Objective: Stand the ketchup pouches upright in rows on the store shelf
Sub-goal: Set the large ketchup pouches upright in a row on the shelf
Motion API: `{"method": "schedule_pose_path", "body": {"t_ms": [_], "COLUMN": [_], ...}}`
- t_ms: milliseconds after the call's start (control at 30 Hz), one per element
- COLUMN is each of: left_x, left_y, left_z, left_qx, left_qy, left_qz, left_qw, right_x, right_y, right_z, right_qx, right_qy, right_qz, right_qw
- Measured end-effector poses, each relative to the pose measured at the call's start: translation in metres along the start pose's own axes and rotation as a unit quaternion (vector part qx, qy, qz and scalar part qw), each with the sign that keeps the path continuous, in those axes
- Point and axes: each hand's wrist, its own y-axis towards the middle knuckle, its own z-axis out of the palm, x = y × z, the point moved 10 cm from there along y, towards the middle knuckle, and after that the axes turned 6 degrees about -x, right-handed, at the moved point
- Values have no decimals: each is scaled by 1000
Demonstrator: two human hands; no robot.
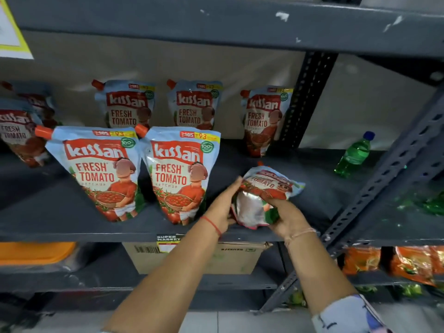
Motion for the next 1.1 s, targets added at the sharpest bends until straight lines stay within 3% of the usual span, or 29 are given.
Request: {"method": "schedule_pose_path", "body": {"t_ms": [67,167,333,433,600,833,967,1100], "left_x": [6,-7,-15,-10,-4,7,8,13], "left_y": [-4,-7,0,10,16,25,30,6], "left_z": [2,0,-16,-25,-10,66,77,68], "left_qx": [58,105,30,-10,1,48,49,40], "left_qy": [28,50,147,205,223,251,271,251], "left_qz": [9,109,223,234,248,267,264,276], "left_qw": [998,987,963,950,943,929,924,927], "right_x": [11,30,33,23,20,61,66,58], "right_y": [3,1,-2,0,-2,3,-5,-33], "right_z": [-5,6,19,11,-14,-71,-76,-78], "right_qx": [23,101,170,152,108,26,0,-36], "right_qy": [-44,-79,-203,-272,-382,-398,-407,-340], "right_qz": [-50,-142,-225,-254,-289,-309,-305,-335], "right_qw": [997,982,938,915,871,864,861,878]}}
